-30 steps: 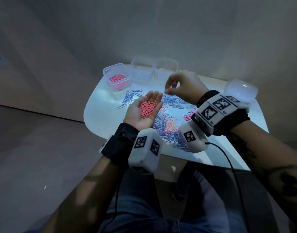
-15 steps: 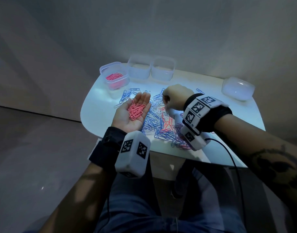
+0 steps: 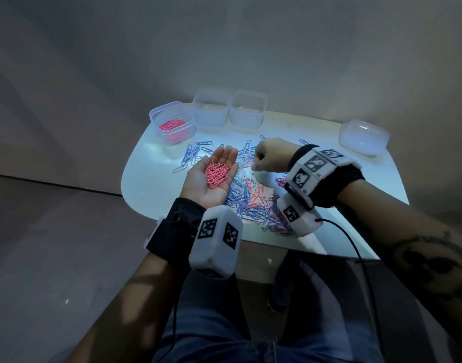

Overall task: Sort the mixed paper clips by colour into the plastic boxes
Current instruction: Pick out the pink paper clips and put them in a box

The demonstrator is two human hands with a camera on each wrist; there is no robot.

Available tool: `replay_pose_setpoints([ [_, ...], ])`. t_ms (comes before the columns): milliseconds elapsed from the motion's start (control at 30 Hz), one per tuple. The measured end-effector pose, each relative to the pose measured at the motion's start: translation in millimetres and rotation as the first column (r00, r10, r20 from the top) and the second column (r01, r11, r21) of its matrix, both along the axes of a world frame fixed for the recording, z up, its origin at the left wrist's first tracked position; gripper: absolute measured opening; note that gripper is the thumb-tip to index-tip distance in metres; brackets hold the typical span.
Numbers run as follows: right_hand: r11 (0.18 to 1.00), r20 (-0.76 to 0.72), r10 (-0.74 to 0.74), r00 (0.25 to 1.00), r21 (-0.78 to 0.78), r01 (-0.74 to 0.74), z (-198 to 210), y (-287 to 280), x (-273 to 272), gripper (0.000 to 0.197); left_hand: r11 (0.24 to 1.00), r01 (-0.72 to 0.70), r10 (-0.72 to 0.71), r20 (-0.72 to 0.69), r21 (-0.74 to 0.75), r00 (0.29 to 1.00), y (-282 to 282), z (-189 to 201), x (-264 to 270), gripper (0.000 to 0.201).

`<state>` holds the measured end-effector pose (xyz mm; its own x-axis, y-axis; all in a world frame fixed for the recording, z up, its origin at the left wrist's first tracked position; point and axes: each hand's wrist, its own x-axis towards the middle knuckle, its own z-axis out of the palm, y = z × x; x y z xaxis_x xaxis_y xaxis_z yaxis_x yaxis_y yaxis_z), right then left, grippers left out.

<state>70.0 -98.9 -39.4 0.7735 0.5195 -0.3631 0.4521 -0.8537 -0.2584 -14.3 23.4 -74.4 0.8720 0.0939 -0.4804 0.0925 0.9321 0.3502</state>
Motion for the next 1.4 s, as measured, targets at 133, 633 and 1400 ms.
replay_pose_setpoints([
  [133, 0.951, -0.01, -0.058, 0.998, 0.305, 0.058, 33, -3, -10, 0.014, 1.0, 0.016, -0.016, 0.016, 0.004, 1.0, -6, 1, 5, 0.038],
  [633, 0.953, 0.206, 0.174, 0.963, 0.211, -0.217, 33, 72, -2, 0.047, 0.999, -0.007, 0.008, 0.03, -0.034, 1.0, 21, 9, -12, 0.065],
  [1400, 0.974, 0.204, 0.149, 0.968, 0.137, -0.179, 19, 99, 7, 0.03, -0.457, 0.421, -0.177, -0.544, 0.784, 0.82, 92, 58, 75, 0.013],
])
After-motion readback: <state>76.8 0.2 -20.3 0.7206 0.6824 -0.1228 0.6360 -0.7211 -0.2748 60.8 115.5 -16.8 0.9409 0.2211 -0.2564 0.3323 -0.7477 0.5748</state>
